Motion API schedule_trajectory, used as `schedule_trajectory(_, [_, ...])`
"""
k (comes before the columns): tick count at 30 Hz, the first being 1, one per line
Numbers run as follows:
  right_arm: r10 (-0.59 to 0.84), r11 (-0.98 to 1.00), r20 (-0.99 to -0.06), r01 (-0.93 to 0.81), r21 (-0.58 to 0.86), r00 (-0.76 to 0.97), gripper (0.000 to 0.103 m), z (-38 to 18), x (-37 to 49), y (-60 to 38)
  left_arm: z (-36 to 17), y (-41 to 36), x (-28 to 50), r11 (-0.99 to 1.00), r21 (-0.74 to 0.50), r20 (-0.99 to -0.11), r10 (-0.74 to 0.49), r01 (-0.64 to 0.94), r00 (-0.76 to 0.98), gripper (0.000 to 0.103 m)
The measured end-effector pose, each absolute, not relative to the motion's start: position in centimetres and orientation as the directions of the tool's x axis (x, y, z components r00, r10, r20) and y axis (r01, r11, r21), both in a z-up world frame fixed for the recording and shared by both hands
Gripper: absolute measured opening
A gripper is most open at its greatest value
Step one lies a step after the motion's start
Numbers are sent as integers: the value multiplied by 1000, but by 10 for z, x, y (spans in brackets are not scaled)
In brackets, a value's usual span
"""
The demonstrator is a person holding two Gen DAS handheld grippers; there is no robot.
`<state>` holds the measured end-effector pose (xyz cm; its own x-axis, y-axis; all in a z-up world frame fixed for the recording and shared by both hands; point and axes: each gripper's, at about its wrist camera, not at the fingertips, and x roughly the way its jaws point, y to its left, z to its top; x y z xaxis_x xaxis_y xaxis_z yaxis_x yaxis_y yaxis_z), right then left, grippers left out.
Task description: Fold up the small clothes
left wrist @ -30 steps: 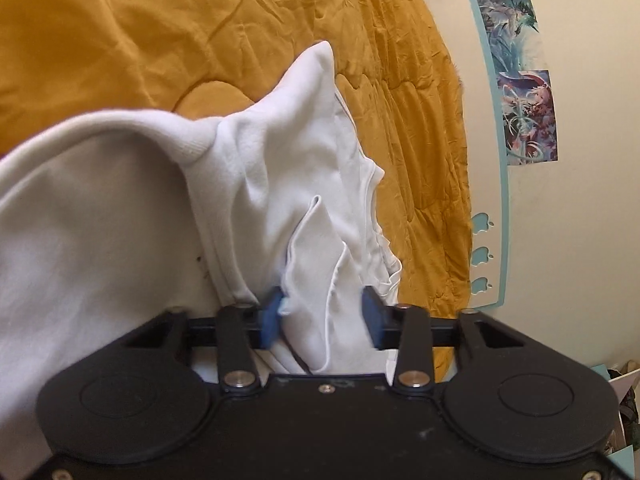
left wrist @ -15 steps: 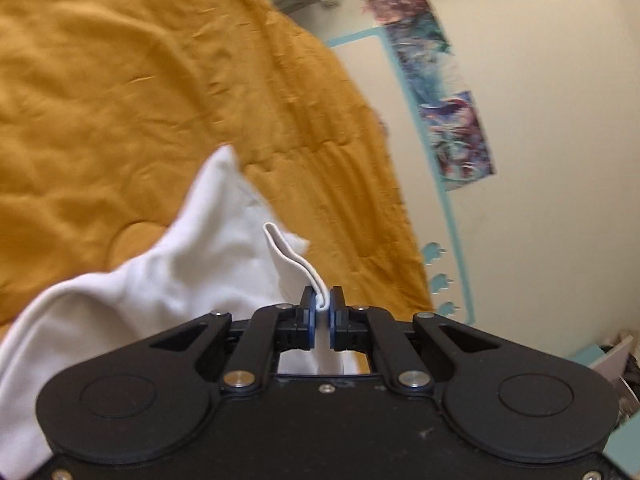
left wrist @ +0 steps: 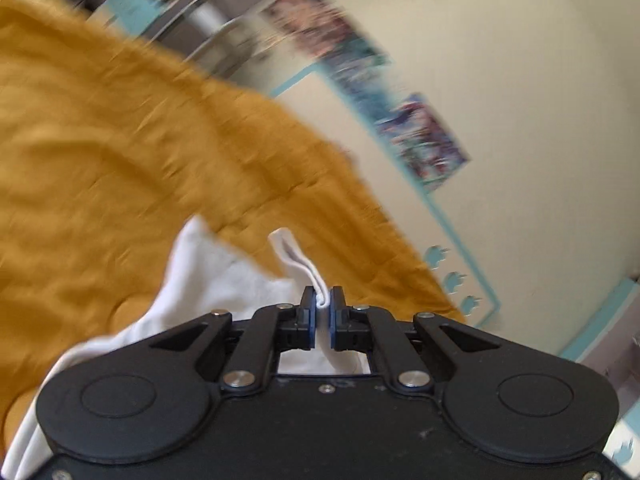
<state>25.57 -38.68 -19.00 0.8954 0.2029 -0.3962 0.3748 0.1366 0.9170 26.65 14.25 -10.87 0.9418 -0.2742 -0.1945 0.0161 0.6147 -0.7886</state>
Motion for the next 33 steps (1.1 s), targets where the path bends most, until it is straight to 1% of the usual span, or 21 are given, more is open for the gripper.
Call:
schedule_trajectory(3, [208, 139, -398, 375, 916, 894, 19, -189, 256, -387, -151, 157, 275, 551, -809, -396, -252, -205, 883, 3])
schedule_trajectory(4, [208, 141, -399, 376, 916, 893, 19, -189, 255, -387, -162, 160, 277, 523, -812, -440, -257, -259, 860, 3])
schedule_trajectory(5, [206, 146, -402, 378, 914, 892, 17, -189, 255, -387, -170, 162, 277, 495, -821, -453, -261, -285, 852, 4])
schedule_trajectory(7, [199, 154, -409, 384, 910, 891, 14, -188, 255, -387, -165, 160, 278, 523, -804, -463, -251, -283, 850, 4])
schedule_trajectory(10, [181, 176, -430, 401, 899, 885, 10, -186, 255, -385, -147, 154, 276, 576, -763, -478, -199, -292, 856, 4])
schedule_trajectory(13, [152, 209, -473, 440, 874, 868, 9, -180, 256, -382, -120, 153, 269, 640, -711, -456, -103, -292, 884, 5])
schedule_trajectory(14, [143, 210, -485, 452, 867, 863, 9, -179, 255, -381, -110, 153, 269, 664, -699, -429, -91, -266, 899, 7])
schedule_trajectory(15, [134, 205, -494, 463, 862, 859, 9, -177, 253, -380, -103, 153, 269, 672, -707, -391, -110, -222, 914, 11])
schedule_trajectory(16, [123, 206, -504, 475, 856, 855, 12, -173, 251, -378, -96, 152, 271, 677, -717, -355, -148, -167, 923, 21])
schedule_trajectory(17, [111, 218, -512, 482, 848, 852, 14, -167, 249, -377, -91, 148, 275, 685, -720, -329, -194, -113, 924, 27])
schedule_trajectory(19, [72, 287, -518, 480, 829, 852, 14, -151, 246, -369, -89, 135, 282, 699, -715, -303, -282, -21, 910, 28])
schedule_trajectory(21, [41, 371, -502, 454, 810, 864, 14, -135, 245, -358, -96, 120, 291, 697, -717, -323, -348, 12, 880, 28])
schedule_trajectory(24, [39, 523, -458, 372, 767, 888, 15, -117, 251, -339, -117, 103, 304, 711, -703, -404, -389, -9, 828, 28])
schedule_trajectory(25, [36, 569, -446, 349, 745, 894, 19, -113, 253, -334, -123, 99, 307, 723, -690, -431, -384, -24, 817, 28])
schedule_trajectory(27, [89, 633, -410, 266, 727, 908, 31, -115, 262, -326, -137, 94, 312, 746, -663, -500, -374, -68, 781, 28])
schedule_trajectory(28, [112, 643, -408, 247, 725, 906, 39, -118, 266, -324, -142, 93, 314, 752, -654, -525, -370, -85, 766, 28])
schedule_trajectory(29, [118, 640, -425, 258, 724, 898, 40, -125, 270, -325, -148, 94, 313, 754, -649, -539, -364, -99, 759, 28])
schedule_trajectory(31, [106, 611, -495, 336, 716, 862, 39, -141, 275, -334, -151, 96, 313, 755, -649, -538, -363, -99, 761, 30])
schedule_trajectory(32, [92, 595, -529, 379, 709, 844, 33, -149, 275, -340, -152, 99, 311, 753, -651, -540, -367, -99, 758, 32])
schedule_trajectory(33, [91, 576, -541, 400, 713, 836, 28, -157, 275, -348, -153, 99, 313, 753, -651, -543, -372, -98, 753, 32])
